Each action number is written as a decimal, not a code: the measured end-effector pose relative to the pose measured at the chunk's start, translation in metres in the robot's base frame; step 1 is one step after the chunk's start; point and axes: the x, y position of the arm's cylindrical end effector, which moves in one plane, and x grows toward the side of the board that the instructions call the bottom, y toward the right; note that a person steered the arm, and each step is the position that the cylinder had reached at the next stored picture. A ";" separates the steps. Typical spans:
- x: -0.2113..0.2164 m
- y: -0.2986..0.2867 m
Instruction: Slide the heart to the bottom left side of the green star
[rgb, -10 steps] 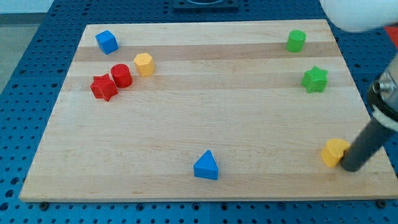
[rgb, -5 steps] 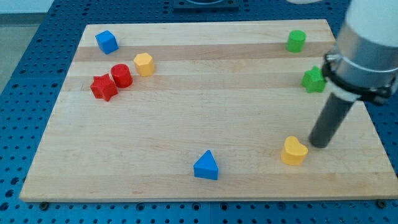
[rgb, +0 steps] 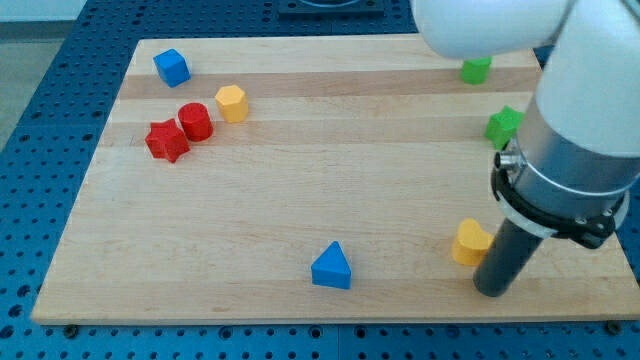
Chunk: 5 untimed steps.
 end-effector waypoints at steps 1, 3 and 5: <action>-0.013 -0.005; -0.089 -0.046; -0.156 -0.086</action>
